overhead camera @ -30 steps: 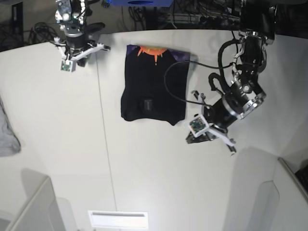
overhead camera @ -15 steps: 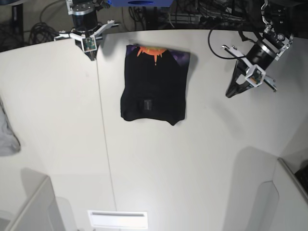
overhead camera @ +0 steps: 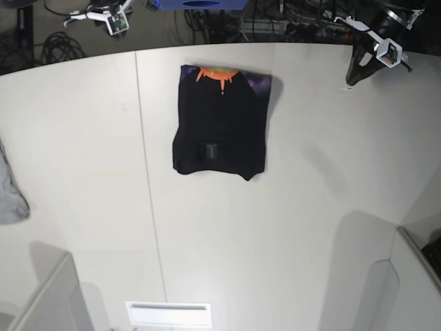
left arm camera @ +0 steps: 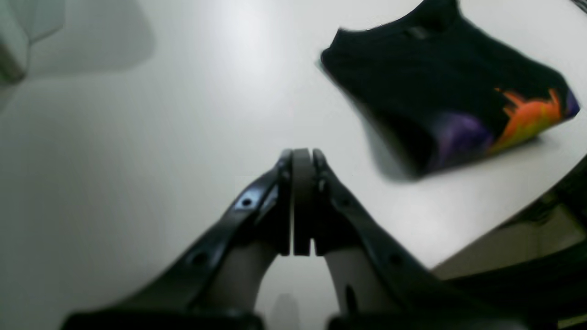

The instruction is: Fold the T-shirt properly

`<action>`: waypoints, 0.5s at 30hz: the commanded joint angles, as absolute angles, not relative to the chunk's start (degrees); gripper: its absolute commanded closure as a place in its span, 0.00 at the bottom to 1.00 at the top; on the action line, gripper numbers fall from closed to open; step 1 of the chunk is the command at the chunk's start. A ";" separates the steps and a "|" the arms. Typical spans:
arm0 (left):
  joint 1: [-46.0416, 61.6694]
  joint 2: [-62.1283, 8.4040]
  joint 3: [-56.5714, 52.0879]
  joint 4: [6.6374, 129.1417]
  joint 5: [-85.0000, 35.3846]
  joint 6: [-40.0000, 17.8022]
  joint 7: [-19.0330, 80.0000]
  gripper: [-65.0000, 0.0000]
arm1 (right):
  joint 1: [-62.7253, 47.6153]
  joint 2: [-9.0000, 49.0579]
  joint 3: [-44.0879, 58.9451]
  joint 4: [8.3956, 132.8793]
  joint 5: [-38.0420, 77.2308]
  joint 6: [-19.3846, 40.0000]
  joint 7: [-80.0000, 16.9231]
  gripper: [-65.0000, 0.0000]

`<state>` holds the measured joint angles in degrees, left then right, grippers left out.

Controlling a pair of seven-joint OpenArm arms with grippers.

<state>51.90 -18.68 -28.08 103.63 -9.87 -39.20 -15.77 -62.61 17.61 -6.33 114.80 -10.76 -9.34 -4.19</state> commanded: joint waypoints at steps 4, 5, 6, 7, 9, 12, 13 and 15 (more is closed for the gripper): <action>56.48 -15.69 -28.44 103.87 -5.85 -40.00 -18.68 1.00 | -67.91 18.07 -2.95 115.74 -11.21 -9.63 -2.86 1.00; 57.54 -14.99 -28.44 103.87 -5.05 -40.00 -18.68 1.00 | -69.23 18.07 -2.33 115.74 -11.21 -9.63 -3.30 1.00; 58.59 -14.29 -28.44 103.69 -4.44 -40.00 -18.68 1.00 | -70.29 18.07 -1.98 115.74 -11.21 -9.63 -4.53 1.00; 59.30 -13.67 -28.26 103.25 -4.26 -40.00 -18.77 1.00 | -71.08 18.07 -1.71 115.74 -11.21 -9.63 -5.85 1.00; 60.70 -12.88 -27.82 101.93 -4.26 -40.00 -19.82 1.00 | -72.04 18.15 -1.71 115.65 -11.21 -9.54 -9.27 1.00; 61.76 -11.38 -27.74 98.51 -4.26 -40.00 -20.97 1.00 | -72.75 21.23 -3.12 114.86 -10.77 -9.54 -15.25 1.00; 61.85 -10.95 -27.74 96.84 -4.26 -40.00 -20.97 1.00 | -72.40 22.11 -4.88 114.07 -10.24 -9.54 -16.48 1.00; 61.67 -10.59 -27.65 92.00 -4.26 -40.00 -20.97 1.00 | -71.16 24.31 -8.04 111.96 -8.13 -9.54 -17.89 1.00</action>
<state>60.51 -10.20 -27.31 91.79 -3.46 -39.55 -19.97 -70.19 24.08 -7.79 111.44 -7.73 -9.58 -18.61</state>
